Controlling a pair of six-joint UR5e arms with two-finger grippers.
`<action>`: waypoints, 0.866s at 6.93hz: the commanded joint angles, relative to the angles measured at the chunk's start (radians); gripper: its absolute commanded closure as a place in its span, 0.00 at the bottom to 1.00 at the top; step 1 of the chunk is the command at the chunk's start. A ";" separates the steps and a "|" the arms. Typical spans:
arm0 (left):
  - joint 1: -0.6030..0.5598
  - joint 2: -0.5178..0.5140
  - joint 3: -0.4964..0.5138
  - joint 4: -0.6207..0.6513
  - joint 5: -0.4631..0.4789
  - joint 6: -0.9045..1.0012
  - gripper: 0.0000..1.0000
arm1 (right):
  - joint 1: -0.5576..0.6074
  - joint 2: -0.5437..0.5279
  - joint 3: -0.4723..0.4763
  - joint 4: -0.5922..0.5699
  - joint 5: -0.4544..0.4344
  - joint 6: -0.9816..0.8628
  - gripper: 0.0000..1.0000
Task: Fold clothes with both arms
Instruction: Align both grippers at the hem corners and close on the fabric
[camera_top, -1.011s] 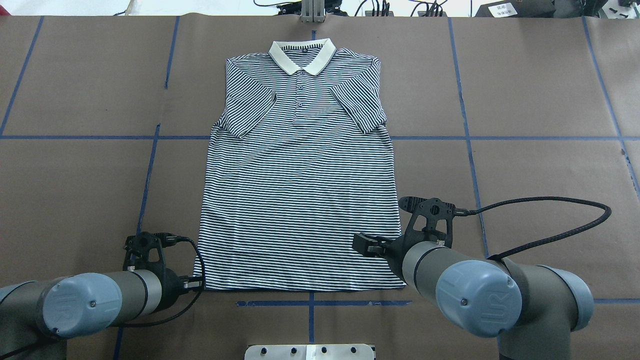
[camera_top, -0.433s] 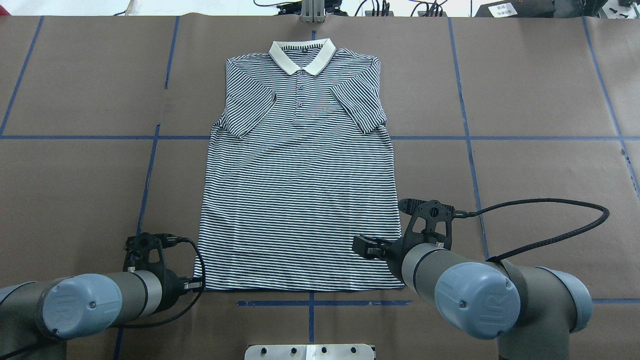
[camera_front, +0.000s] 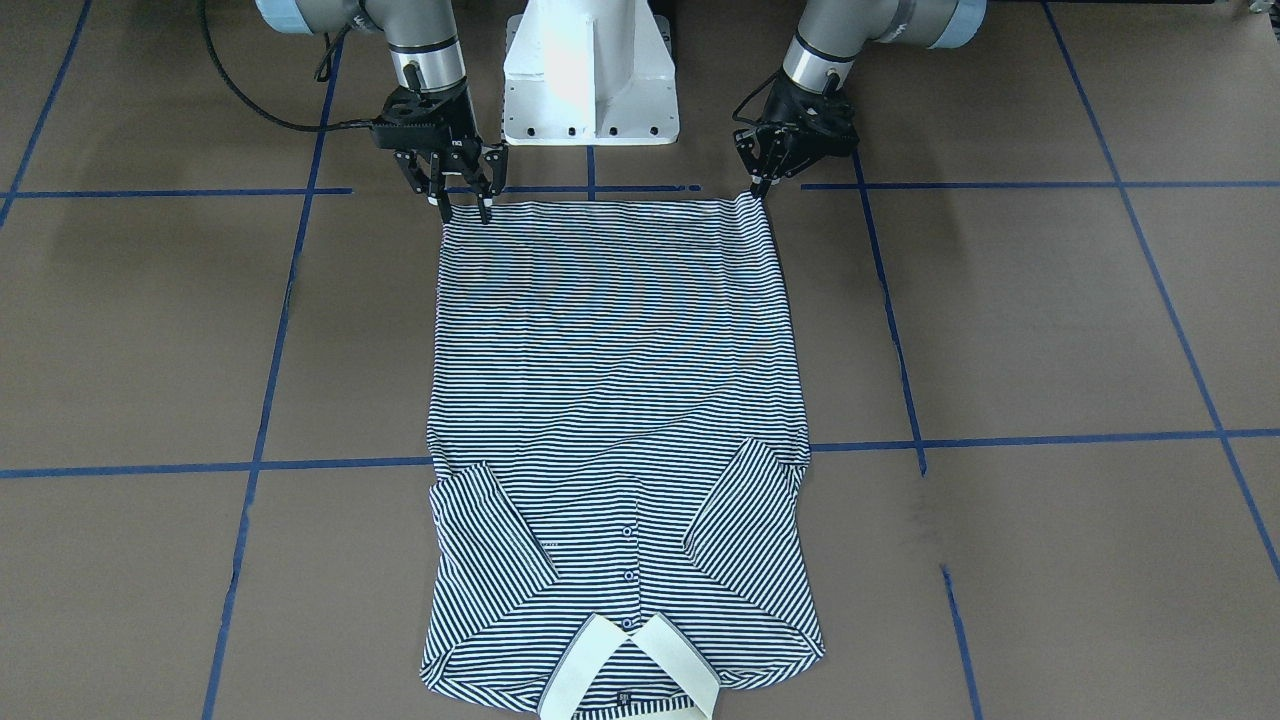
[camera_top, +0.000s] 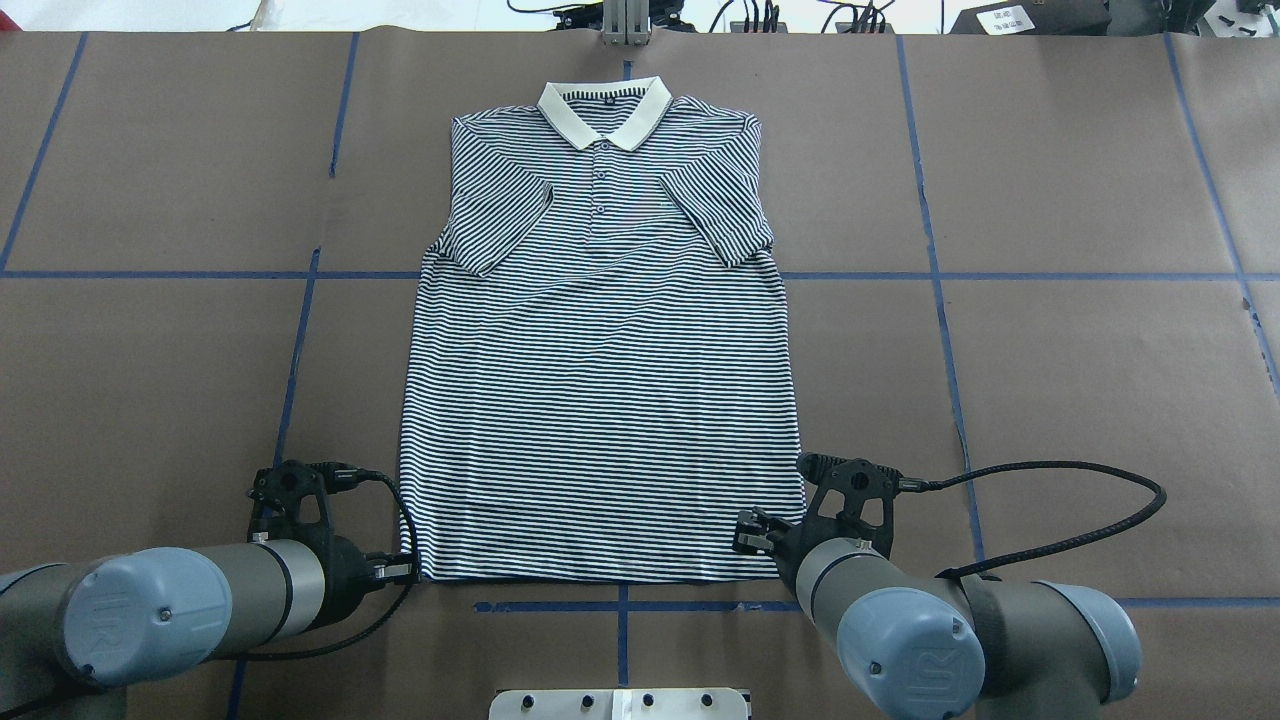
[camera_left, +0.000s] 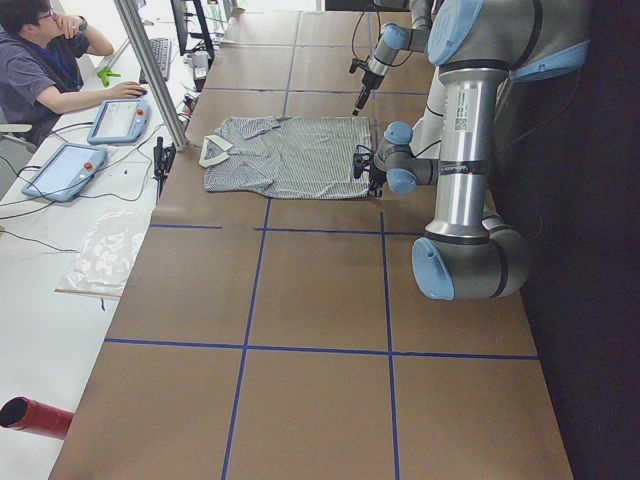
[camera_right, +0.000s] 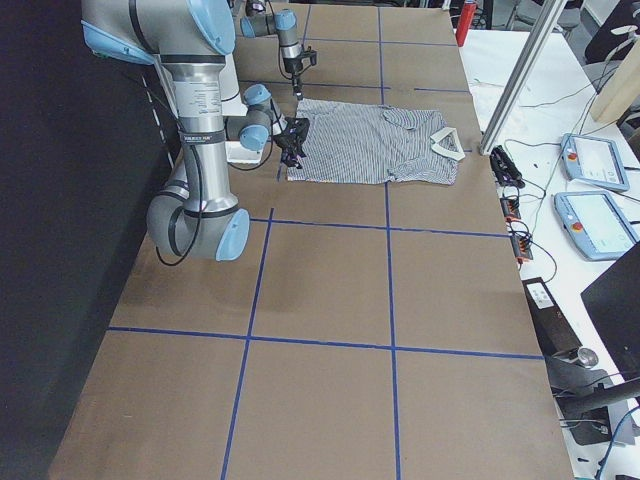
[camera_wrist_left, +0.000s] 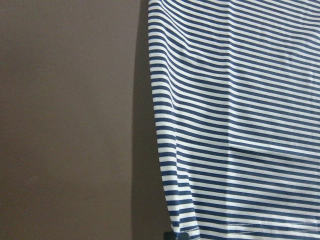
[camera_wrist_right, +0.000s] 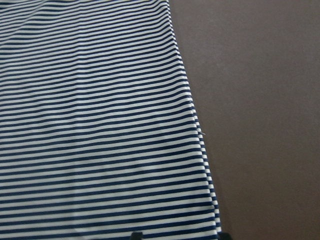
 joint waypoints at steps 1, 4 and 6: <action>0.000 -0.004 -0.001 0.000 -0.001 0.000 1.00 | -0.008 -0.018 0.003 0.001 -0.007 0.001 0.41; 0.000 -0.004 0.003 0.000 -0.001 0.000 1.00 | -0.025 -0.023 -0.001 0.000 -0.013 0.003 0.45; 0.000 -0.002 0.003 -0.002 -0.001 0.000 1.00 | -0.037 -0.021 -0.003 0.000 -0.024 0.004 0.45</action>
